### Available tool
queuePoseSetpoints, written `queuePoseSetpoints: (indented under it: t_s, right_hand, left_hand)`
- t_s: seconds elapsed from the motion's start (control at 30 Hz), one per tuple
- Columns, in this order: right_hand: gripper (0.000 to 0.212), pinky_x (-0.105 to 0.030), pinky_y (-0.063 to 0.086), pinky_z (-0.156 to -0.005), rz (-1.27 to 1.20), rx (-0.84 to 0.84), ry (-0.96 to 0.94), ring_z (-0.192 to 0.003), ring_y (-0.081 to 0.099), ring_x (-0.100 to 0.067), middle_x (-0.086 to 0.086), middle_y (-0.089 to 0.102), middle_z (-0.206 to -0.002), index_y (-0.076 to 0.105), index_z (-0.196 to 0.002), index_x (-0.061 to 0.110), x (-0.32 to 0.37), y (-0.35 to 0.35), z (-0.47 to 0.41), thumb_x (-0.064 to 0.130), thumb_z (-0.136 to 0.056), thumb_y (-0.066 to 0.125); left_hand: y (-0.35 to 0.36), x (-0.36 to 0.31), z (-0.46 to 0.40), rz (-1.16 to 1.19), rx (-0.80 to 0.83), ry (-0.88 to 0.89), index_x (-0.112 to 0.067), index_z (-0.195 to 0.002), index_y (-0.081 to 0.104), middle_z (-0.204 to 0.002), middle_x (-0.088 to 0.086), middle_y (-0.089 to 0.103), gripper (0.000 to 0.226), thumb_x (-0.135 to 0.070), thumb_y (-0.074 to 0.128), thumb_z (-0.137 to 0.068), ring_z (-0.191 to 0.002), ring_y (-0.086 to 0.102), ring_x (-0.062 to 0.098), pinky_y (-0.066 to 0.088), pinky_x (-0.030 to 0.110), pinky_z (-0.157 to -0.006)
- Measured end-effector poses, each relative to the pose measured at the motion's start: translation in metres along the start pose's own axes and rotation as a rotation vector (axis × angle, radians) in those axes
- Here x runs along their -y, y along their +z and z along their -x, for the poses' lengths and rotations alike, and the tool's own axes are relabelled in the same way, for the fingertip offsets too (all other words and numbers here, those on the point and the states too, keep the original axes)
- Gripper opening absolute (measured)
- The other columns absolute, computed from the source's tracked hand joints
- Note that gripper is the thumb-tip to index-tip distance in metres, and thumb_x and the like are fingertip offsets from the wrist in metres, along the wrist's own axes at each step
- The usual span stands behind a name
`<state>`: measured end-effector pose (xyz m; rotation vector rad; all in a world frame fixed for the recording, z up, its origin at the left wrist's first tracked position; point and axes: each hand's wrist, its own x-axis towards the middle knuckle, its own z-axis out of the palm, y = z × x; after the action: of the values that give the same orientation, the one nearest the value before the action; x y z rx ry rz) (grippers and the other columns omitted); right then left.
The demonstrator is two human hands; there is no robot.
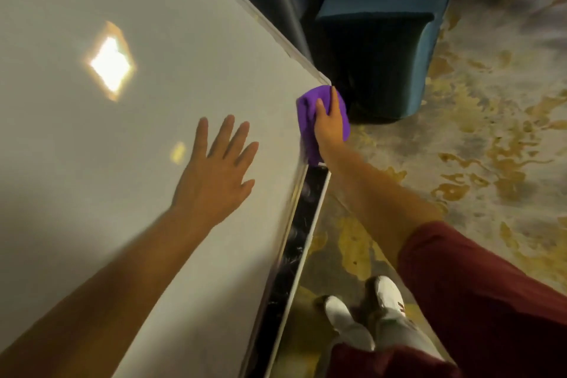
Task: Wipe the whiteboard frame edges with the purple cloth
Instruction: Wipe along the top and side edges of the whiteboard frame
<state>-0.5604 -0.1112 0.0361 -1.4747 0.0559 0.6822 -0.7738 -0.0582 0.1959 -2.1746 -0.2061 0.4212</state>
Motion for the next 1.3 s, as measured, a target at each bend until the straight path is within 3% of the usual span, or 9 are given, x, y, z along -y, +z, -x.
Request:
queuePoseSetpoints:
  t_s: [0.1, 0.2, 0.47, 0.67, 0.8, 0.93, 1.13, 1.2, 1.3]
  right_hand:
    - [0.05, -0.039, 0.038, -0.103, -0.023, 0.047, 0.031, -0.132, 0.044, -0.031, -0.005, 0.037, -0.153, 0.022, -0.152, 0.045, 0.004, -0.002, -0.011, 0.045, -0.105, 0.037]
    - [0.051, -0.051, 0.029, -0.114, -0.052, 0.054, 0.03, -0.14, 0.034, -0.033, -0.005, 0.029, -0.158, 0.022, -0.152, 0.044, -0.015, -0.004, 0.005, 0.048, -0.104, 0.037]
    - [0.052, -0.051, 0.033, -0.111, -0.103, 0.069, 0.051, -0.14, 0.036, -0.031, -0.001, 0.029, -0.158, 0.019, -0.151, 0.048, -0.059, -0.006, 0.084, 0.053, -0.102, 0.036]
    - [0.053, -0.038, 0.036, -0.094, -0.092, 0.09, 0.11, -0.133, 0.042, -0.031, -0.001, 0.033, -0.155, 0.015, -0.149, 0.053, -0.095, 0.006, 0.153, 0.057, -0.1, 0.033]
    - [0.053, -0.048, 0.037, -0.106, -0.069, 0.098, 0.137, -0.134, 0.042, -0.031, -0.001, 0.033, -0.155, 0.013, -0.149, 0.054, -0.115, 0.009, 0.205, 0.057, -0.1, 0.033]
    - [0.05, -0.038, 0.038, -0.097, -0.048, 0.081, 0.091, -0.12, 0.049, -0.016, 0.002, 0.035, -0.152, 0.016, -0.146, 0.058, -0.149, 0.016, 0.277, 0.059, -0.099, 0.031]
    - [0.048, -0.047, 0.032, -0.109, -0.025, 0.053, 0.134, -0.139, 0.034, -0.029, 0.001, 0.026, -0.158, 0.017, -0.145, 0.06, -0.195, 0.022, 0.365, 0.056, -0.101, 0.035]
    - [0.048, -0.046, 0.032, -0.11, -0.031, 0.043, 0.127, -0.139, 0.035, -0.029, 0.0, 0.027, -0.157, 0.021, -0.147, 0.054, -0.193, 0.017, 0.369, 0.053, -0.102, 0.036]
    - [0.048, -0.046, 0.035, -0.108, 0.006, 0.049, 0.087, -0.135, 0.04, -0.028, -0.001, 0.032, -0.154, 0.024, -0.149, 0.049, -0.187, 0.016, 0.362, 0.051, -0.103, 0.035]
  left_hand:
    - [0.003, -0.002, 0.01, -0.005, 0.002, 0.001, -0.02, -0.169, -0.001, -0.175, 0.021, -0.012, 0.082, -0.068, 0.007, -0.102, -0.162, -0.01, 0.046, -0.008, 0.071, -0.125]
    - [0.005, -0.006, 0.01, -0.016, -0.034, -0.024, -0.021, -0.169, 0.001, -0.176, 0.02, -0.01, 0.081, -0.068, 0.006, -0.102, -0.162, -0.008, 0.046, -0.005, 0.069, -0.126]
    - [-0.001, -0.007, 0.005, -0.037, -0.06, -0.036, -0.025, -0.169, -0.001, -0.176, 0.017, -0.01, 0.083, -0.071, 0.005, -0.1, -0.163, -0.006, 0.045, -0.001, 0.068, -0.127]
    - [-0.005, -0.002, 0.004, -0.018, -0.05, -0.041, -0.026, -0.169, 0.004, -0.177, 0.016, -0.005, 0.082, -0.073, 0.009, -0.101, -0.163, -0.003, 0.044, 0.005, 0.066, -0.13]
    - [-0.006, 0.001, 0.007, 0.028, -0.083, -0.047, -0.029, -0.169, 0.01, -0.178, 0.013, 0.001, 0.08, -0.072, 0.011, -0.102, -0.164, 0.0, 0.041, 0.006, 0.064, -0.131]
    - [-0.01, 0.004, 0.02, 0.073, -0.1, -0.044, -0.03, -0.168, 0.016, -0.178, 0.011, 0.005, 0.073, -0.067, 0.017, -0.105, -0.164, 0.002, 0.038, 0.006, 0.063, -0.131]
    - [-0.024, 0.002, 0.06, 0.157, -0.163, -0.127, -0.024, -0.156, 0.048, -0.171, 0.011, 0.032, 0.06, -0.057, 0.033, -0.107, -0.164, 0.011, 0.038, 0.009, 0.071, -0.127]
    - [-0.024, 0.002, 0.085, 0.201, -0.185, -0.149, -0.027, -0.159, 0.042, -0.172, 0.011, 0.031, 0.06, -0.057, 0.035, -0.107, -0.164, 0.01, 0.039, 0.011, 0.072, -0.126]
    - [-0.011, 0.002, 0.146, 0.216, -0.203, -0.027, -0.037, -0.166, 0.018, -0.177, 0.01, 0.013, 0.067, -0.059, 0.034, -0.105, -0.163, 0.003, 0.044, 0.013, 0.073, -0.125]
